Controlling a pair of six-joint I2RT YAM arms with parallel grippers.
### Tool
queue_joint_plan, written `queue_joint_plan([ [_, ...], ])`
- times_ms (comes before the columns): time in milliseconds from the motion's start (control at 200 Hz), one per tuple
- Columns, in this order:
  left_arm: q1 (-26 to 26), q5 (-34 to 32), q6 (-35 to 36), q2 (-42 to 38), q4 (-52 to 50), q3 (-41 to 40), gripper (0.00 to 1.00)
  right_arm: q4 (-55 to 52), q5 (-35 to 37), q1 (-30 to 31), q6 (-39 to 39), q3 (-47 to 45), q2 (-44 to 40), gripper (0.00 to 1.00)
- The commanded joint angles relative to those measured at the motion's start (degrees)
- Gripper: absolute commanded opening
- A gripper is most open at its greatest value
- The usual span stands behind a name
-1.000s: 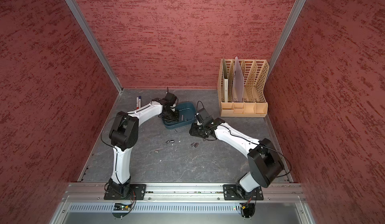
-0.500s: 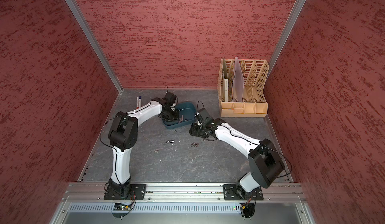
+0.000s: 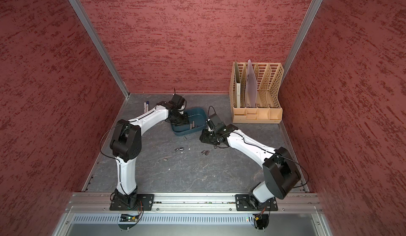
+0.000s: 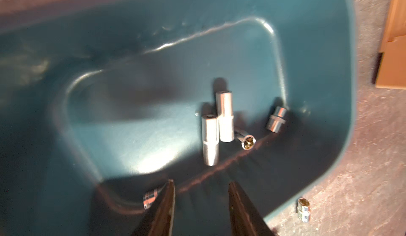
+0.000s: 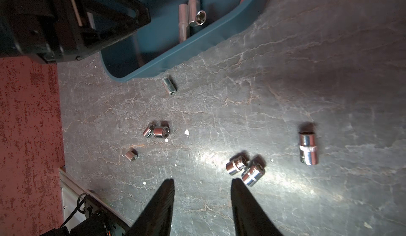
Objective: Put the socket on the desktop into the storage box
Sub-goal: Place the socket head in the storage box, then pick up the socket head at the center of the board.
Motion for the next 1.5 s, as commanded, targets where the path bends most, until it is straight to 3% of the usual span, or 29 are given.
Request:
queue_joint_plan([
  [0,0.18,1.04,0.59,-3.74,-0.16,-1.08,0.44,-0.6,1.47,0.39,-0.08,-0.22,-1.61,0.47],
  [536,-2.67,4.87,-2.04,-17.12,3.97,-14.12,0.48,-3.56,3.04,0.26,-1.11,1.52,-1.65,0.47],
  [942,-7.39,9.87,-7.53,-26.37,10.46,-26.09,0.53,-10.5,6.08,-3.2,-3.85,3.79,-1.22,0.49],
  [1498,-13.11,11.3,-15.28,-34.48,18.47,-41.35,0.56,-14.75,8.51,-6.43,-7.46,7.07,8.23,0.47],
])
